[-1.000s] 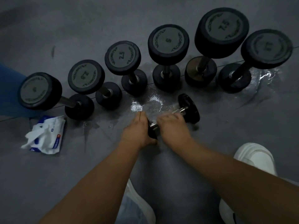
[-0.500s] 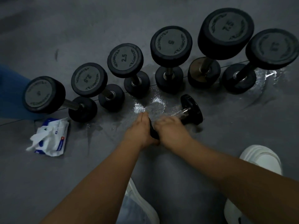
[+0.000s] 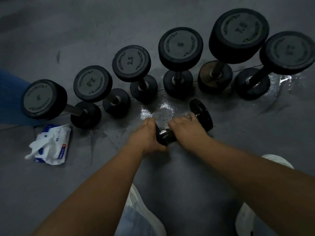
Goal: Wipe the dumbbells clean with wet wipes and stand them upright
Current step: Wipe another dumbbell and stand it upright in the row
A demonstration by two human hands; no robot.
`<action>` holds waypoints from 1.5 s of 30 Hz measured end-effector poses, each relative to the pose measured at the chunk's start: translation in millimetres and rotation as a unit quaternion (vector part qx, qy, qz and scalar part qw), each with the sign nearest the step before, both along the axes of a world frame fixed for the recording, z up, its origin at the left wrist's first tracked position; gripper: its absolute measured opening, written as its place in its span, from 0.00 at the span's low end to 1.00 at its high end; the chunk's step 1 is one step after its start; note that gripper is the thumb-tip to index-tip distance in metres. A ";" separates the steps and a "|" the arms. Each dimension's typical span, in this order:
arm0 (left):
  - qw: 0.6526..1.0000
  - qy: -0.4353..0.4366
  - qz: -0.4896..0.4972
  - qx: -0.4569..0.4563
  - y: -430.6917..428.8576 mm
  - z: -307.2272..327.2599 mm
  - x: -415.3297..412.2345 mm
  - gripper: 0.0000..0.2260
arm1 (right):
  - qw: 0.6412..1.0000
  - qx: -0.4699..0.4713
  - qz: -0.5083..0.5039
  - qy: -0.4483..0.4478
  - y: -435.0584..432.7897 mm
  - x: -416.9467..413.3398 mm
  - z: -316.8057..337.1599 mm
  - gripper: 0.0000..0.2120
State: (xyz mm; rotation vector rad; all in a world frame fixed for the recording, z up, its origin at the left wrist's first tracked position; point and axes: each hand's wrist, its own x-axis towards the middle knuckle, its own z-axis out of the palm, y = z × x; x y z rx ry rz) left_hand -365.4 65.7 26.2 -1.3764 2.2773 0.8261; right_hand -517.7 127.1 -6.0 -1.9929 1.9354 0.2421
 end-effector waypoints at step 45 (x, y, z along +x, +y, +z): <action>0.990 0.072 0.103 0.062 -6.5 -0.5 27.3 0.53 | 0.993 -0.101 -0.049 0.034 16.5 5.7 -4.2 0.21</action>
